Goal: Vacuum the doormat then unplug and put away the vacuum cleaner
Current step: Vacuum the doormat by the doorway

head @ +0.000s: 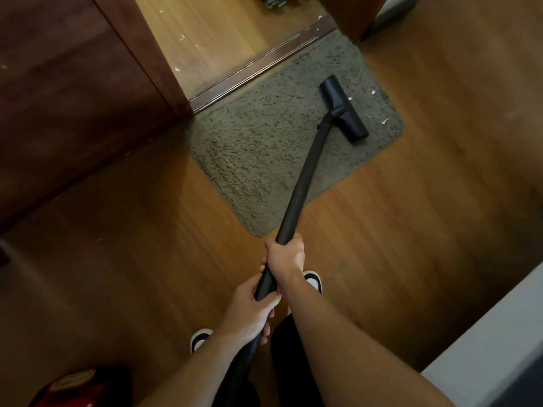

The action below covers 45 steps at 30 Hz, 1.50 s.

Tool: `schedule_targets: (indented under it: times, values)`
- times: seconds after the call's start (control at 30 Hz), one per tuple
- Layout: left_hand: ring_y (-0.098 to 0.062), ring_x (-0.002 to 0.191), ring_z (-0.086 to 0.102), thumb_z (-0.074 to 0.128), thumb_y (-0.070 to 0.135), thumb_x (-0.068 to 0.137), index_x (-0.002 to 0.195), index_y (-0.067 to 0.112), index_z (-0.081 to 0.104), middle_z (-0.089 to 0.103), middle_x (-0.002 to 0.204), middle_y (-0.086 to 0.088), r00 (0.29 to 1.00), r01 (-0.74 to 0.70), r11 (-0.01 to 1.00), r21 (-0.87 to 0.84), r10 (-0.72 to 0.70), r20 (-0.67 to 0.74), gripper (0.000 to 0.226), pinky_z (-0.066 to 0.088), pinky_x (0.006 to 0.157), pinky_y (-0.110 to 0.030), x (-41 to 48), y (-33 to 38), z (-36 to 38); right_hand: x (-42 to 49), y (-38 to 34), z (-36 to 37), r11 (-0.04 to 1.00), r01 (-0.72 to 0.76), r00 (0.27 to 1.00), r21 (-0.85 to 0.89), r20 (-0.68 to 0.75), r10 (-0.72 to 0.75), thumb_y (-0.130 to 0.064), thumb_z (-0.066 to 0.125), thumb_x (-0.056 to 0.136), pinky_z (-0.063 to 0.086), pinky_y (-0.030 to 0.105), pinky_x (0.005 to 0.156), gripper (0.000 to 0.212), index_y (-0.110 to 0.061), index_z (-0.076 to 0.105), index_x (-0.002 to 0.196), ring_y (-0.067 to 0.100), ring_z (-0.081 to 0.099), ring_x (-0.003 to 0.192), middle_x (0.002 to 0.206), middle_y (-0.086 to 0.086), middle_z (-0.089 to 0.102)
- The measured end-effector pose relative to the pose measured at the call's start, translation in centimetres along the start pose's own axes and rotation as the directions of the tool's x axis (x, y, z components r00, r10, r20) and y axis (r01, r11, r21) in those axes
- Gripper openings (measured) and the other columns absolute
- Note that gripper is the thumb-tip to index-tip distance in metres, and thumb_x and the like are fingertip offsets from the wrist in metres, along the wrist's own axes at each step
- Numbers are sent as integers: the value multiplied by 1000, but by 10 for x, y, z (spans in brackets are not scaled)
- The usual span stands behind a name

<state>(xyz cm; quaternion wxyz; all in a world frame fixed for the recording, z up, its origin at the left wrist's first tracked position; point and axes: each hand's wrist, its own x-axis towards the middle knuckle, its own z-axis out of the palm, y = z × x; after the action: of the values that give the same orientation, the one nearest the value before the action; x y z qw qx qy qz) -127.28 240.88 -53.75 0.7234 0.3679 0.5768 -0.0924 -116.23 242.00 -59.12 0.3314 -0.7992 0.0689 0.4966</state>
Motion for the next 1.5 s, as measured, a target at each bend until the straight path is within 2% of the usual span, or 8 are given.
schedule_targets:
  times: [0.23, 0.67, 0.73, 0.87, 1.07, 1.2, 1.33, 1.5]
  values:
    - [-23, 44, 51, 63, 21, 95, 91, 20, 64, 57, 66, -7, 1000, -15, 1000, 0, 15, -25, 5, 46, 42, -30, 20, 10, 18, 20, -13, -15, 997, 55, 998, -51, -18, -56, -11, 63, 93, 50, 25, 42, 38, -17, 44, 125, 10, 57, 39, 76, 10, 60]
    - [-24, 44, 49, 62, 16, 95, 90, 16, 62, 57, 63, -7, 1000, -5, 999, 40, 5, -2, 5, 43, 44, -31, -2, -11, -10, -15, 1, 5, 999, 28, 1000, -40, -8, -28, -11, 61, 95, 47, 23, 40, 29, -16, 44, 118, 13, 57, 43, 78, 9, 58]
    - [-29, 53, 53, 62, 13, 95, 93, 13, 64, 60, 64, -8, 1000, -16, 999, 43, 16, 3, 3, 43, 50, -31, -12, -21, -23, -27, 12, 17, 999, 15, 1000, -37, -7, -16, -11, 60, 95, 48, 24, 41, 30, -14, 44, 120, 13, 57, 43, 77, 9, 58]
    - [-38, 88, 65, 64, 17, 95, 103, 17, 69, 67, 100, -25, 1000, -19, 998, 55, 18, 17, 10, 50, 64, -25, -31, -44, -48, -52, 35, 39, 1000, -17, 1000, -8, -10, 17, -11, 61, 94, 53, 30, 43, 32, -15, 43, 121, 14, 57, 41, 75, 12, 60]
    - [-35, 67, 59, 63, 13, 95, 103, 19, 68, 65, 89, -30, 999, 6, 999, 51, -9, 50, 12, 47, 47, -27, -55, -75, -58, -81, 65, 48, 1000, -25, 1000, 4, -17, 25, -11, 60, 95, 54, 29, 42, 32, -18, 42, 120, 14, 59, 43, 77, 12, 62]
    - [-49, 77, 63, 65, 14, 93, 111, 24, 68, 67, 89, -27, 999, 17, 999, 50, -19, 47, 21, 52, 61, -37, -63, -96, -55, -95, 82, 43, 1000, -32, 999, 1, -12, 32, -10, 60, 94, 52, 27, 42, 38, -20, 41, 125, 14, 60, 44, 77, 12, 64]
    - [-30, 47, 51, 63, 11, 95, 108, 16, 68, 60, 65, -16, 994, 53, 999, 8, -53, 95, 15, 44, 45, -32, -71, -103, -49, -102, 93, 33, 999, -35, 999, 7, -9, 35, -11, 60, 94, 51, 27, 41, 33, -23, 41, 119, 14, 59, 44, 75, 11, 63]
    - [-27, 44, 49, 63, 13, 95, 109, 19, 66, 59, 68, -13, 993, 87, 996, 3, -87, 76, 16, 42, 42, -30, -73, -100, -35, -99, 96, 21, 1000, -21, 1000, 1, 0, 21, -10, 59, 93, 50, 26, 40, 33, -21, 43, 119, 15, 59, 43, 72, 9, 62]
